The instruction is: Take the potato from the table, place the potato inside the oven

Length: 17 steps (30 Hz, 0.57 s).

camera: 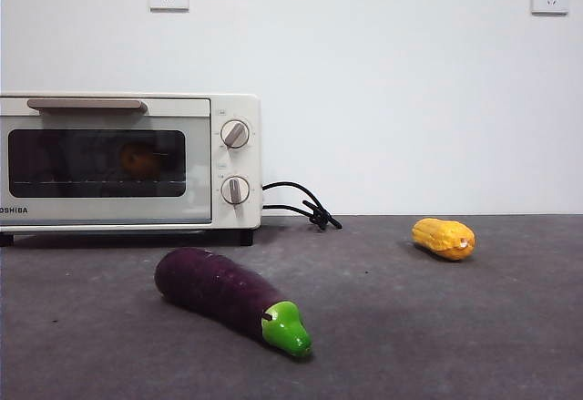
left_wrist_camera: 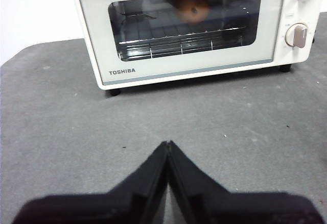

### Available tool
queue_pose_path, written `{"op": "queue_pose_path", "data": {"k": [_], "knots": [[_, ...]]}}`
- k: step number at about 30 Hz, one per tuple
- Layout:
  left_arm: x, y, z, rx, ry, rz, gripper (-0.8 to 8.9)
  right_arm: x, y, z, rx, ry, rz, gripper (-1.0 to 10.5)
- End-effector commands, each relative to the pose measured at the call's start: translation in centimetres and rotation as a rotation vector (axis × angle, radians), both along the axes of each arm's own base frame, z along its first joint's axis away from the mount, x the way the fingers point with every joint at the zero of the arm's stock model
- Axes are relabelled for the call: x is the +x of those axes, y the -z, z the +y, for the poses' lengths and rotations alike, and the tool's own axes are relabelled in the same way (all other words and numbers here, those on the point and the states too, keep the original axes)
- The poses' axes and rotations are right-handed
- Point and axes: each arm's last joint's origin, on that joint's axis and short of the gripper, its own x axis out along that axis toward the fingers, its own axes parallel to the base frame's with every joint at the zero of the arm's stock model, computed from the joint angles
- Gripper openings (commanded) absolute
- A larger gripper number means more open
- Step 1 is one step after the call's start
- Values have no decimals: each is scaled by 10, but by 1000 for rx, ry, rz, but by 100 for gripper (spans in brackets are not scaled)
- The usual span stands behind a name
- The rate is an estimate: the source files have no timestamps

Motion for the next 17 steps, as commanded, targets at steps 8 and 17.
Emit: {"op": "queue_pose_path", "data": {"k": [8,17], "knots": [[1,2,-1,-54,24,-7,-4,0,3,-1,-10,7,9,1],[1,2,-1,-54,24,-5,-4,0,3,-1,-10,7,9,1]]}}
